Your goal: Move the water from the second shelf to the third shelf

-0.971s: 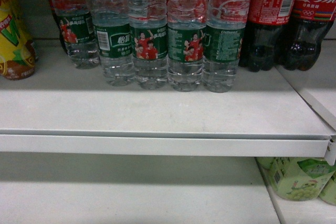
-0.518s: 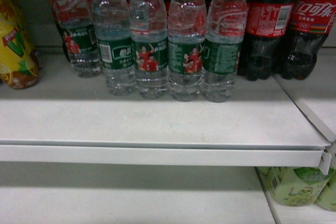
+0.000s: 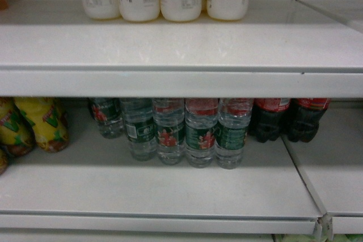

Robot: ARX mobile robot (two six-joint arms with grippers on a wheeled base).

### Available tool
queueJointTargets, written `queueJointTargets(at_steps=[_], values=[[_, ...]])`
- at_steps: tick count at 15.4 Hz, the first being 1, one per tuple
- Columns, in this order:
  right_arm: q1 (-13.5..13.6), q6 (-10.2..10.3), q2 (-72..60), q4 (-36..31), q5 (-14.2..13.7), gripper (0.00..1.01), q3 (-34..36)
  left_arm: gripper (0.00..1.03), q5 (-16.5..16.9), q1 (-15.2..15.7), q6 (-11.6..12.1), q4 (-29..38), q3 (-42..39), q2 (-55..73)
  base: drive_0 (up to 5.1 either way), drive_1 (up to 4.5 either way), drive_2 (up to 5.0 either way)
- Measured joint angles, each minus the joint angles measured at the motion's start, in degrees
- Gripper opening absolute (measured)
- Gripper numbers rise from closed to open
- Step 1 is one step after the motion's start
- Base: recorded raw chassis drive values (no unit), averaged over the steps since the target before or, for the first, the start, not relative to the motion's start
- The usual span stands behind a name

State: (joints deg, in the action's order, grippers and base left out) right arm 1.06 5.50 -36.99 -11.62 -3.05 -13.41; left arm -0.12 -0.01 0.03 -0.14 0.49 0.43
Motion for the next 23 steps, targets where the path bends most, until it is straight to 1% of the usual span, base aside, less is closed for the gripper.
queueJointTargets(at_steps=[23], values=[[0.0,0.0,0.0,-0.1,-0.2,0.39,-0.1,0.98,0.1,0.0,0.0,-0.1,0.0,0.0,0.0,0.0,0.0]])
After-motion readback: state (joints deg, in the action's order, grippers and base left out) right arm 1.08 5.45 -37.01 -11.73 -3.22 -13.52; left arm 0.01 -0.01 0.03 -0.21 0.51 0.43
